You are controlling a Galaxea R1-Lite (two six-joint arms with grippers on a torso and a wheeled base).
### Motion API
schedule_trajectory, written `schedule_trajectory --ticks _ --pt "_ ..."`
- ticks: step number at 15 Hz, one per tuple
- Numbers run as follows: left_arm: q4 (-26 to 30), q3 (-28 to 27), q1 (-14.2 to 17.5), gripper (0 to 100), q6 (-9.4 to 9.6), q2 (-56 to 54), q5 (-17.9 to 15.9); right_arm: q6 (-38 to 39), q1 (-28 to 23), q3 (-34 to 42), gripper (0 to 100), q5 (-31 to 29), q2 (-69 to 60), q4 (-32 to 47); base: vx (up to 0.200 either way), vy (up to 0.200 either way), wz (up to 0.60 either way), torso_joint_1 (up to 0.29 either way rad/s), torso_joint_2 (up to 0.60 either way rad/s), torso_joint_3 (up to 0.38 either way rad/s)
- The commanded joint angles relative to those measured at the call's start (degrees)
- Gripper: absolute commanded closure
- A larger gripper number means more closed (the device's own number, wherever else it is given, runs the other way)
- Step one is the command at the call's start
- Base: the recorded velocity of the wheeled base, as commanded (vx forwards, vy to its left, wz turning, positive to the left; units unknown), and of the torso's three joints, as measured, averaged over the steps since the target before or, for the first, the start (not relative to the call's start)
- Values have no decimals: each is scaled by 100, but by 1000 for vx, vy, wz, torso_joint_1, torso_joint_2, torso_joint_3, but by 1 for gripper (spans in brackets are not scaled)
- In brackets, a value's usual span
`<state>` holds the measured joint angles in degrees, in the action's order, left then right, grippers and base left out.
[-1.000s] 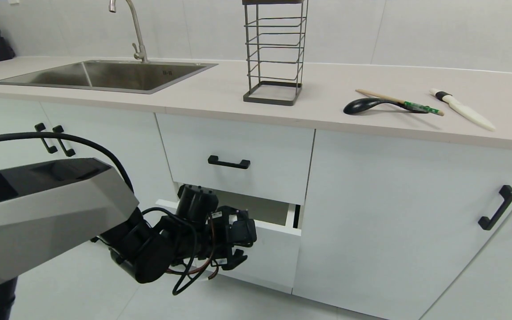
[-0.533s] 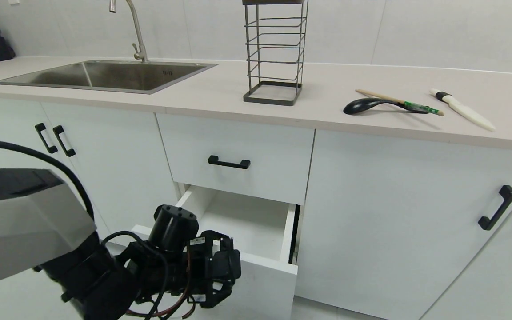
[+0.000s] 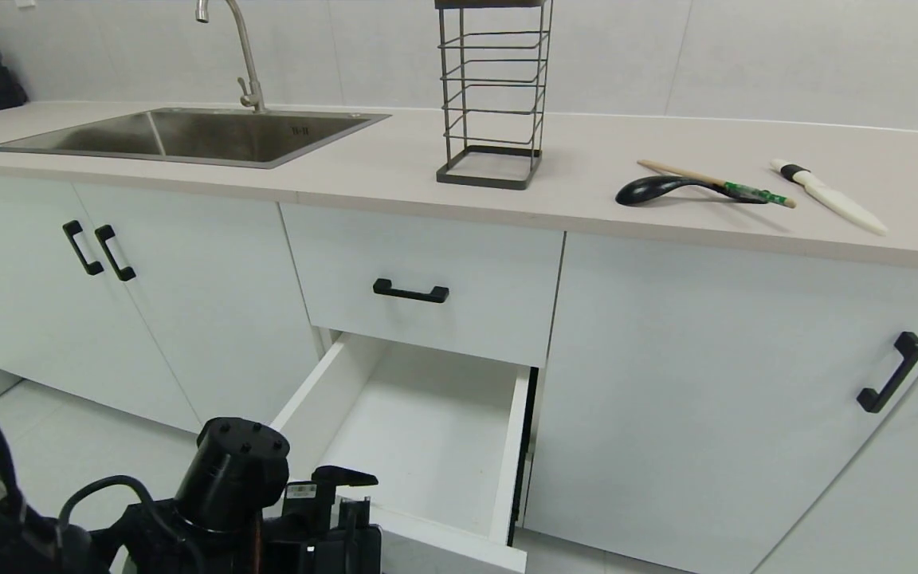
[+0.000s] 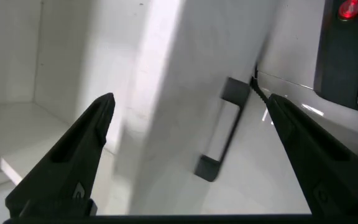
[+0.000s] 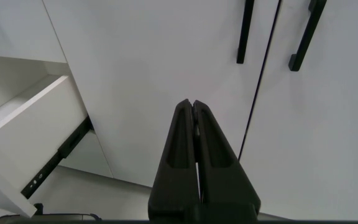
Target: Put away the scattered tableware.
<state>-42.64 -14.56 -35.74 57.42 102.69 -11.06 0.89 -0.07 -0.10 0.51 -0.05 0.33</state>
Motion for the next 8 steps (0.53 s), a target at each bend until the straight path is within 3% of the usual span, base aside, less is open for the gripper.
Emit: schedule_trajectory --ticks 1,4,7,8 --pt "-25 -3 -108 0 -20 -232 -2 -1 -1 1 100 2 5 2 0 0 0 0 0 0" --pt "37 -30 -108 0 -152 -865 -2 -1 -1 1 100 2 5 2 0 0 0 0 0 0" --pt "133 32 -29 0 -794 -1647 -2 -1 -1 1 100 2 5 2 0 0 0 0 0 0" --pt "160 32 -3 0 -890 -1753 7 -1 -1 1 100 2 5 2 0 0 0 0 0 0"
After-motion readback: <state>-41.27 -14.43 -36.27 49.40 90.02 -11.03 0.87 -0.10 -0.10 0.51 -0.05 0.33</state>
